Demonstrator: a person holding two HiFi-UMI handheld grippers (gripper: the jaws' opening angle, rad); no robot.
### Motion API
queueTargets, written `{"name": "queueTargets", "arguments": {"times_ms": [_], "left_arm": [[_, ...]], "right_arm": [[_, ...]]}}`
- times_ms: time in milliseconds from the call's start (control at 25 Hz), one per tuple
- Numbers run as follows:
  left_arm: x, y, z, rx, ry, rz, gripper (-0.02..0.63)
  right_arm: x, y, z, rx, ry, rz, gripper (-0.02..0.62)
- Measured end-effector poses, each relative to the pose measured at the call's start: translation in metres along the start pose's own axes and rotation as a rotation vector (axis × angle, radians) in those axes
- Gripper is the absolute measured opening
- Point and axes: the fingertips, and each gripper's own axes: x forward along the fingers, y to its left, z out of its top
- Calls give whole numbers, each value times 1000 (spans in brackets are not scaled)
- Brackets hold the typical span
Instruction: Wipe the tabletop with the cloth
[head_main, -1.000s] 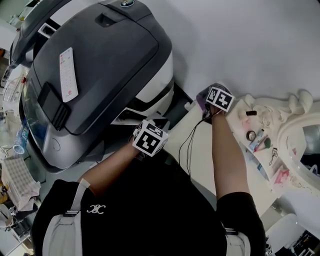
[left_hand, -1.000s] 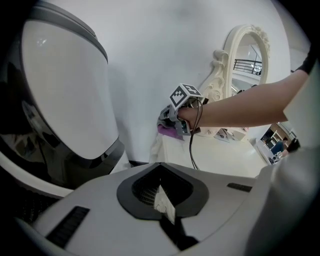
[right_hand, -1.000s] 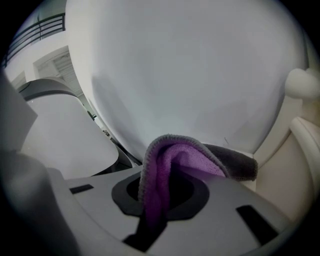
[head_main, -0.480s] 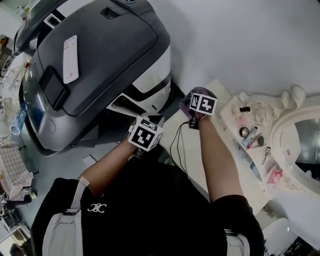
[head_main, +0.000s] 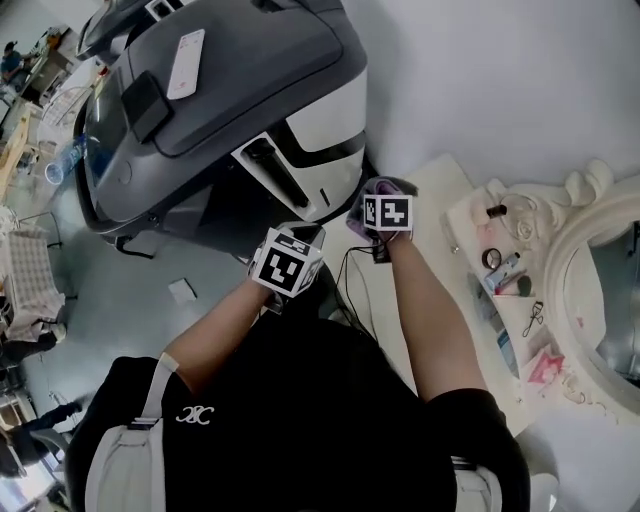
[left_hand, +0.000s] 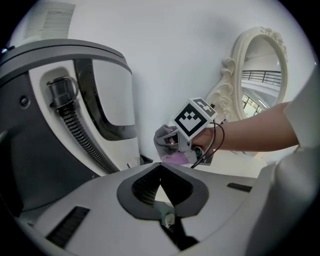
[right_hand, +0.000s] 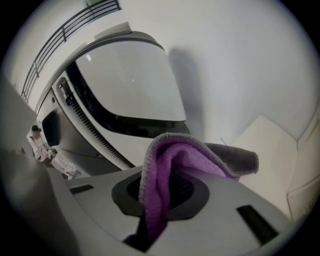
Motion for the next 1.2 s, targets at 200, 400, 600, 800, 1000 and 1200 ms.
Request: {"name": "queueTargets", "arguments": {"times_ms": [200, 400, 600, 800, 1000, 1200], "left_arm": [[-19, -13, -43, -124, -8, 64, 5], [-38, -13, -90, -231, 9, 122, 5], [-62, 2, -101, -290, -33, 164, 4], [-73, 8, -108, -274, -45, 132, 4], [-81, 18, -119, -219, -32, 68, 5], [-78, 21, -129, -162, -10, -14, 4]], "right_arm": [[2, 39, -16, -297, 25, 36, 41], [6, 64, -25, -371, 68, 123, 41], [5, 103, -40, -391, 97, 186, 41], [3, 127, -49, -356, 75, 170, 41], [-3, 131, -55, -273, 2, 76, 41], [-16, 131, -67, -154, -32, 5, 41]]}}
